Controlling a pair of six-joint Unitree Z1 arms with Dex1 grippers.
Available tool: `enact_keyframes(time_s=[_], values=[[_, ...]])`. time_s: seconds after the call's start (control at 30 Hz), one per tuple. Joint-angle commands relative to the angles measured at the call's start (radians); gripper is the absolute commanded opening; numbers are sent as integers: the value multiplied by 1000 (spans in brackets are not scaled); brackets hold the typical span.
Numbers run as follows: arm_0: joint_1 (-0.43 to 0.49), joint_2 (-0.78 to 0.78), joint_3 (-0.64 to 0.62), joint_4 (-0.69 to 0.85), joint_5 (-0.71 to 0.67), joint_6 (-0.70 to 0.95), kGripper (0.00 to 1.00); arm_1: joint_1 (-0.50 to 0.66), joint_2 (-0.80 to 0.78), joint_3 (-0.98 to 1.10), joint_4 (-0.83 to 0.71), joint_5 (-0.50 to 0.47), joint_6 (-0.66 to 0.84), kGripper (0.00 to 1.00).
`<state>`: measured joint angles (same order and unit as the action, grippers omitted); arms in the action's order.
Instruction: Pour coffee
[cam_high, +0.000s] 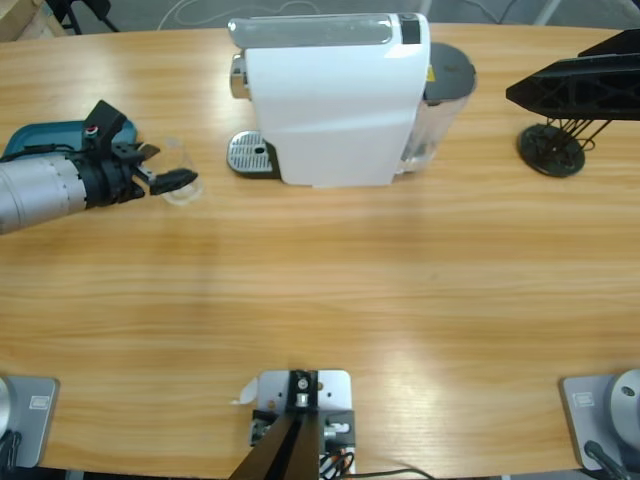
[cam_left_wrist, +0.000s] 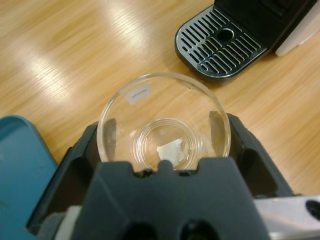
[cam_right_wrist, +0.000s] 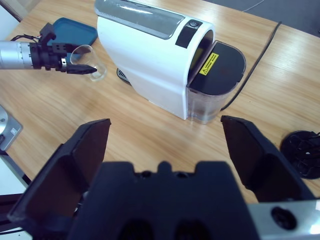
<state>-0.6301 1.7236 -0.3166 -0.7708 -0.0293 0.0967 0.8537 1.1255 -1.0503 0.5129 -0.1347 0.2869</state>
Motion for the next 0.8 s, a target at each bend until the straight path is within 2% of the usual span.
enact_keyframes(time_s=[0.03, 0.07, 0.1, 0.23, 0.37, 0.47, 0.5, 0.53, 0.67, 0.8], values=[[1, 73, 54, -89, 18, -31, 314, -10, 13, 13, 12, 20, 14, 1000], [0, 68, 55, -90, 18, -30, 249, -10, 12, 13, 12, 20, 14, 1000], [0, 59, 57, -90, 17, -30, 234, -10, 11, 13, 12, 20, 14, 998], [0, -43, 52, -39, -6, -21, 233, -10, 13, 17, 10, 20, 14, 996], [-1, -168, -20, 185, -99, 80, 234, -10, 4, 26, 9, 21, 15, 997], [0, -197, -97, 333, -183, 135, 218, -10, -13, 32, 9, 20, 15, 1000], [0, -199, -116, 358, -211, 143, 89, -10, -17, 33, 10, 20, 15, 1000], [3, -200, -134, 374, -231, 145, 1, -10, -19, 34, 10, 20, 15, 1000], [55, -193, -264, 552, -268, 232, 0, -10, -19, 33, 12, 20, 15, 1000], [143, -122, -374, 661, -274, 394, 0, -10, -24, 37, 12, 20, 15, 1000]])
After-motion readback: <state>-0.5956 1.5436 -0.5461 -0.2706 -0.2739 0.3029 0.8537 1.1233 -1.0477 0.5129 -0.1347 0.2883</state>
